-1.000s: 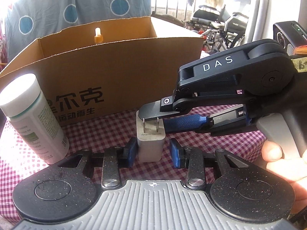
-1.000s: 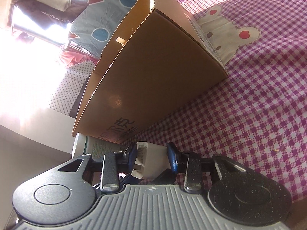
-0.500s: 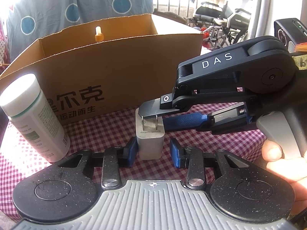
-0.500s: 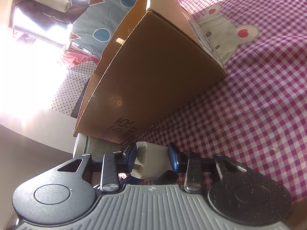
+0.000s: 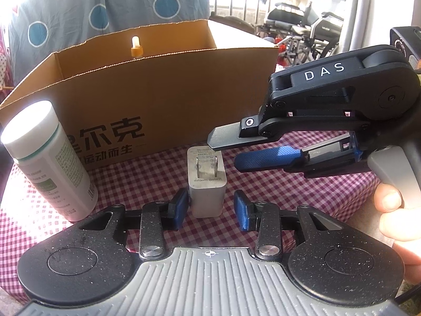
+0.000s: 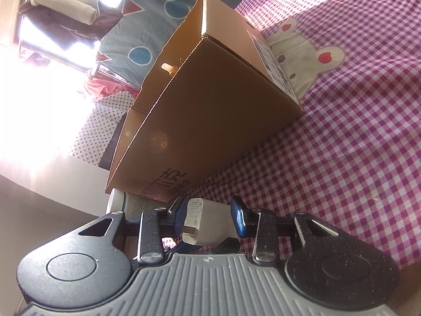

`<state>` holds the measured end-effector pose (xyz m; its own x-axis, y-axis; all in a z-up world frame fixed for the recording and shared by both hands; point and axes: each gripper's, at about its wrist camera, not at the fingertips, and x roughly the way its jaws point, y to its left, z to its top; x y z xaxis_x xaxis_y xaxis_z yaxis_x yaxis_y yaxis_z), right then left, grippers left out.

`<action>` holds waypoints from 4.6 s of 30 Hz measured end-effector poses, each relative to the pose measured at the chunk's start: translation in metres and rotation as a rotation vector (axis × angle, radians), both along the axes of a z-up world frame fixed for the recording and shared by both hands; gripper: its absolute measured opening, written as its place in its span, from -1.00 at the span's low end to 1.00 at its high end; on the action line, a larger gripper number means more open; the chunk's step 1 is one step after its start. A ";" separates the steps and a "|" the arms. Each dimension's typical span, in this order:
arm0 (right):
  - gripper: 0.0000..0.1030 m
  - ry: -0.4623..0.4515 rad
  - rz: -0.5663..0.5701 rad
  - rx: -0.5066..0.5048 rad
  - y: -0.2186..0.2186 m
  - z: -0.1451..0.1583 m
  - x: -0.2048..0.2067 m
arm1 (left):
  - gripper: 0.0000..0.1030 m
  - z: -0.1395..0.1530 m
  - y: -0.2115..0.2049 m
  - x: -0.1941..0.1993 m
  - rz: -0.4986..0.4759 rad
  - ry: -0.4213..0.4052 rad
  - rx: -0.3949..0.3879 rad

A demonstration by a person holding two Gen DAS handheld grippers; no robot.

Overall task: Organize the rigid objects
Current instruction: 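Carry the white plug charger into the box and open the right tool, then move the right tool to the white pill bottle and close on it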

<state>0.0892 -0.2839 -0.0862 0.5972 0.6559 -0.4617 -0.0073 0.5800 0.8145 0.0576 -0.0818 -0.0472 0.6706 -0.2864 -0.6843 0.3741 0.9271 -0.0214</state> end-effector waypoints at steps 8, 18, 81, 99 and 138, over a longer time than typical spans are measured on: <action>-0.23 0.007 0.003 0.013 -0.005 -0.004 -0.007 | -0.25 0.002 0.002 0.001 0.013 -0.008 -0.009; -0.23 0.028 -0.005 0.017 -0.001 -0.014 -0.002 | -0.29 0.005 -0.001 0.005 0.016 -0.020 0.004; -0.22 0.046 0.311 -0.207 0.089 0.058 0.207 | -0.49 0.057 0.040 0.154 0.245 0.155 -0.089; -0.18 -0.032 0.276 -0.327 0.092 0.071 0.191 | -0.29 0.056 0.039 0.153 0.239 0.175 -0.125; -0.16 -0.211 0.097 -0.126 0.079 0.094 -0.005 | 0.95 0.091 0.117 -0.018 0.182 -0.139 -0.139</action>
<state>0.0846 -0.2049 0.0079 0.6264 0.6598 -0.4151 -0.2301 0.6653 0.7103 0.0398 0.0350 0.0436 0.8046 -0.2377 -0.5441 0.2102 0.9711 -0.1134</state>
